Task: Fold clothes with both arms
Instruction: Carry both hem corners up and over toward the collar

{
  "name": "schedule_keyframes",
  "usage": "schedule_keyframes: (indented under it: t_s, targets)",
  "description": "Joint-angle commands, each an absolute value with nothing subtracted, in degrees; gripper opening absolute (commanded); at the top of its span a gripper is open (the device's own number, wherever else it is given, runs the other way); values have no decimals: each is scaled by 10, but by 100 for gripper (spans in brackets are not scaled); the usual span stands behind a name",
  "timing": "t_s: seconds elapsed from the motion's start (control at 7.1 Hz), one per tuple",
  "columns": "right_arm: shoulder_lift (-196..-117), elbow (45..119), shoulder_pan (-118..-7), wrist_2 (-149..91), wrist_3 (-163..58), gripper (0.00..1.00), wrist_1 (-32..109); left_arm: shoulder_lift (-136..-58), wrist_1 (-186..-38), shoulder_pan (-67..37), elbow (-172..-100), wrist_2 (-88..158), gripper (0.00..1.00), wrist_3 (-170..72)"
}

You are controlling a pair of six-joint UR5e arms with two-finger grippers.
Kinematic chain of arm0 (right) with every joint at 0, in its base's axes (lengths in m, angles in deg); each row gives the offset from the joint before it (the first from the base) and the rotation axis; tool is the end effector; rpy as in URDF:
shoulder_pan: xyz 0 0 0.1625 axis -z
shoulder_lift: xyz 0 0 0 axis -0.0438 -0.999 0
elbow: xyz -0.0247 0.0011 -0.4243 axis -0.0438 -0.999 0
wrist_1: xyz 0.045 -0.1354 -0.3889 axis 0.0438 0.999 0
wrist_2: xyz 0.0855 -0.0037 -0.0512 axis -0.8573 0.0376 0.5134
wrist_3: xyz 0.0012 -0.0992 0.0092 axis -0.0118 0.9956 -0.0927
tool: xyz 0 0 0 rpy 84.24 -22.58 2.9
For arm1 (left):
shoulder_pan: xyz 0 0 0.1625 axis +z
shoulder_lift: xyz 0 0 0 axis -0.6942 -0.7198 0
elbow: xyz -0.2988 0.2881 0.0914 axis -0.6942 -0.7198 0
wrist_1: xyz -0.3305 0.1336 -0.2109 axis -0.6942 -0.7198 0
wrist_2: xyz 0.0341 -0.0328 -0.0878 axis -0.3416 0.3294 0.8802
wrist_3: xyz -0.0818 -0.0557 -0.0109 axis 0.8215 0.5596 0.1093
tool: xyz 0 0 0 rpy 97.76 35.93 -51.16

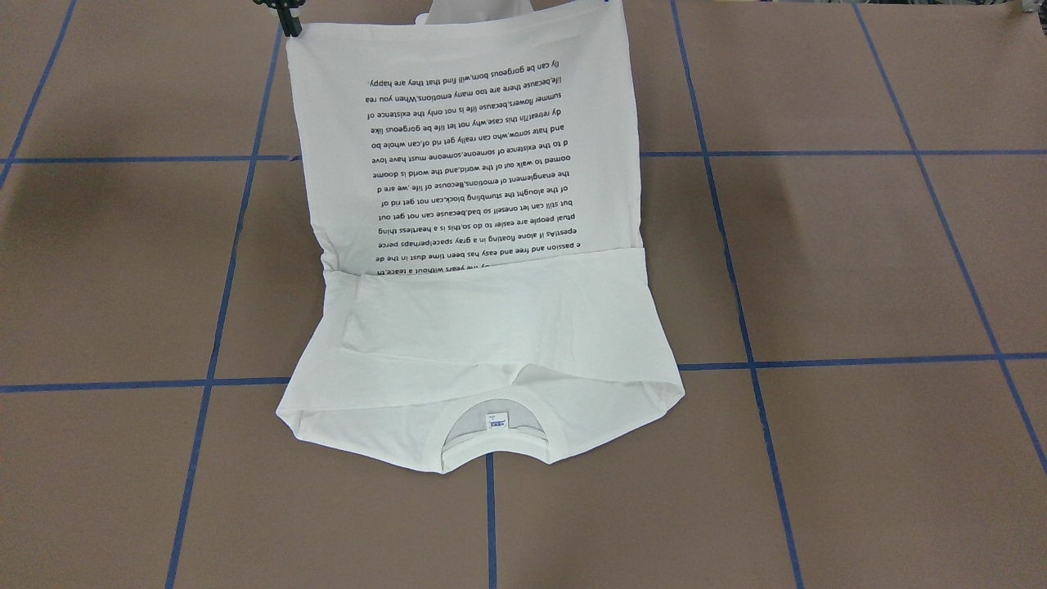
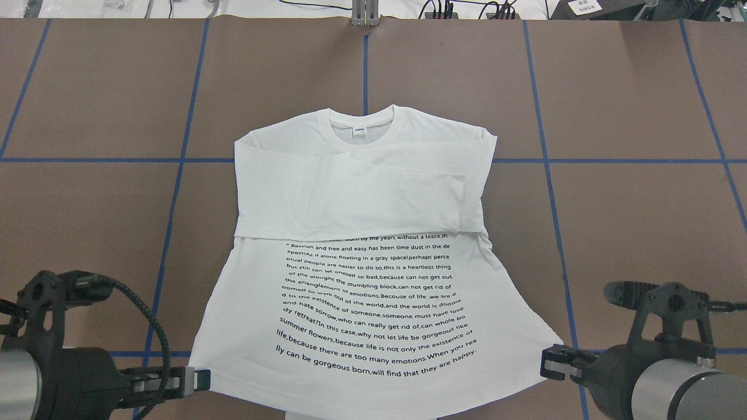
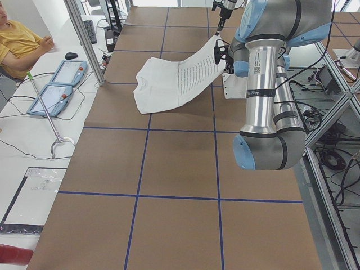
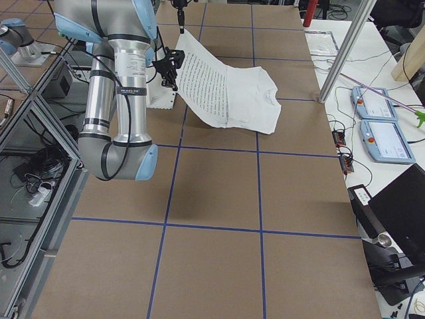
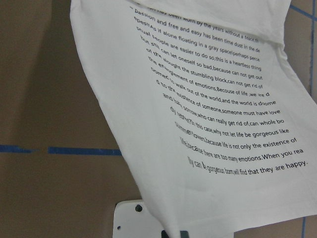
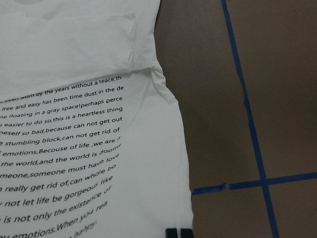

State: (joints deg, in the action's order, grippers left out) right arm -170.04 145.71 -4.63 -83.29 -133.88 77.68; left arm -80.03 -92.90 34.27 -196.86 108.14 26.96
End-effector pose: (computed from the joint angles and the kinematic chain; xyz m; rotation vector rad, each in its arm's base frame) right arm -0.2960 -0.1665 0.2024 0.1735 -0.8297 0.2521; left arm 0.2881 -0.1759 0.1706 0.0237 1.2489 -0.1066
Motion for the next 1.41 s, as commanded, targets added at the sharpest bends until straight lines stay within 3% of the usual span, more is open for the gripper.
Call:
schedule_keyframes:
  t_s: [0.0, 0.14, 0.56, 0.99, 1.27]
  targets:
    - [-1582, 1407, -155, -871, -1233, 0, 817, -863, -887, 267, -1934, 1104, 0, 185]
    - [-1523, 1345, -233, -909, -1196, 0, 824, -885, -886, 220, -1903, 1106, 0, 139]
    - [-1451, 1204, -400, -983, -1072, 0, 815, -991, -879, 70, -1745, 1127, 0, 47]
    - [-1433, 1018, -462, -997, -1051, 0, 656, -1074, -895, 12, -1579, 1121, 0, -36]
    - [-1398, 915, -462, -994, -1052, 0, 594, -1101, -1008, 8, -1437, 1092, 0, -44]
